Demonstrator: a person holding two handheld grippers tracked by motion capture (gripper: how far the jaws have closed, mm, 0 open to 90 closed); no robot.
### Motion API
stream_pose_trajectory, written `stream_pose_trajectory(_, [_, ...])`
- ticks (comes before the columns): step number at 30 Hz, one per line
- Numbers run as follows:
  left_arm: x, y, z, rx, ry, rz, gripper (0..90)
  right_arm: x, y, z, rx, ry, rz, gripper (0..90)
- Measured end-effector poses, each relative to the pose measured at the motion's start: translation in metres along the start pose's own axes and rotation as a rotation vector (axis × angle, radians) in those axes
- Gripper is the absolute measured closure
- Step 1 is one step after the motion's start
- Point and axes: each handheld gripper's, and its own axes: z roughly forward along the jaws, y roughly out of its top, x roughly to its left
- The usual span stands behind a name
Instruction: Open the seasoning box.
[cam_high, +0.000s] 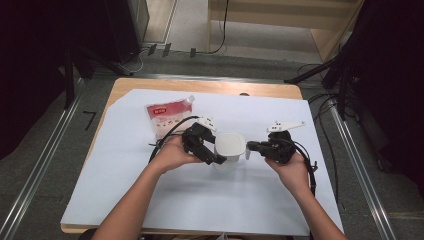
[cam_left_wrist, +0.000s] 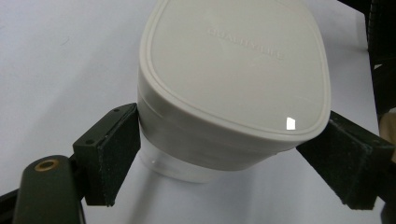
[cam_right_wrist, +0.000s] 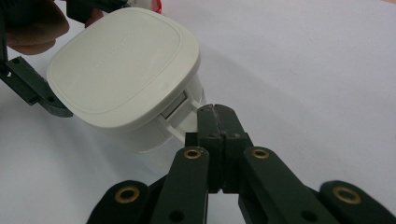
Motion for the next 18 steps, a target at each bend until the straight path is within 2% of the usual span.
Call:
stream_pose_trajectory(8, [-0.0011,0.0018,-0.0019,0.006,0.005,0.004,15.3,0.0011,0.0001,0.0,0.001,-0.008,-0.004,90.0])
stream_pose_trajectory(11, [-0.0014,0.0031,-0.005,-0.019,0.003,-0.002,16.0,0.0015,0.0001,0.0,0.001,-0.011,-0.005,90.0])
stream_pose_trajectory(12, [-0.0012,0.0038,-0.0064,-0.014,-0.004,0.003,16.4,0.0017,0.0001,-0.0001,0.002,-0.012,-0.007,90.0])
stream_pose_trajectory(14, [-0.0036,0.0042,-0.0061,-0.005,0.018,0.01,17.2,0.0023,0.0,-0.0001,0.001,-0.011,-0.01,90.0])
stream_pose_trajectory(18, [-0.0046,0.005,-0.0067,-0.004,0.025,0.012,17.5,0.0029,0.0002,-0.0004,0.005,-0.014,-0.009,90.0])
